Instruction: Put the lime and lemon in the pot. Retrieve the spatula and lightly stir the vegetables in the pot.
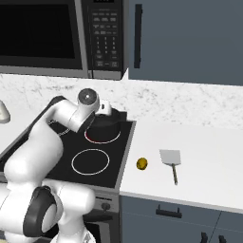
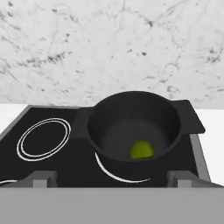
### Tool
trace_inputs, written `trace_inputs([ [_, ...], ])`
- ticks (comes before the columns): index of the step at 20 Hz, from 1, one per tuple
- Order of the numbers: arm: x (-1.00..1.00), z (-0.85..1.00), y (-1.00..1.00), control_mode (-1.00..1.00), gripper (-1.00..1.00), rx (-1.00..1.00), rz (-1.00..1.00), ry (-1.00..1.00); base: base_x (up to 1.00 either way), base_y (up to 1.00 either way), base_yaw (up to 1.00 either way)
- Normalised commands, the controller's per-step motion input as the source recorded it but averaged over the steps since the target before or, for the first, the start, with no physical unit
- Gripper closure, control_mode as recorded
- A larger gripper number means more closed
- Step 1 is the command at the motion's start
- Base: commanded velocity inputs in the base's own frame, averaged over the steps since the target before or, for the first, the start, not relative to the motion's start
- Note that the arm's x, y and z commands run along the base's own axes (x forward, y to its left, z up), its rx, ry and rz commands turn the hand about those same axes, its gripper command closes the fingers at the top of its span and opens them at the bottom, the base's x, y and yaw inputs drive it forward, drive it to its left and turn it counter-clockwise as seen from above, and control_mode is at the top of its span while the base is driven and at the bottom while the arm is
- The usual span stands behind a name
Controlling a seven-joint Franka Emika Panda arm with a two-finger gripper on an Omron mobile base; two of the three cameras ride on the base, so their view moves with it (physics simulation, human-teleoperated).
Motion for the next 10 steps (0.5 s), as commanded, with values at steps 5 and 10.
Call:
trace_inputs([
  [5, -0.65, 0.0, -0.29, -1.0, -1.0, -0.1, 0.0, 0.26, 0.0, 0.0, 0.0],
  [10, -0.35, -0.07, -0.51, -1.0, -1.0, 0.0, 0.0, 0.17, 0.0, 0.0, 0.0],
])
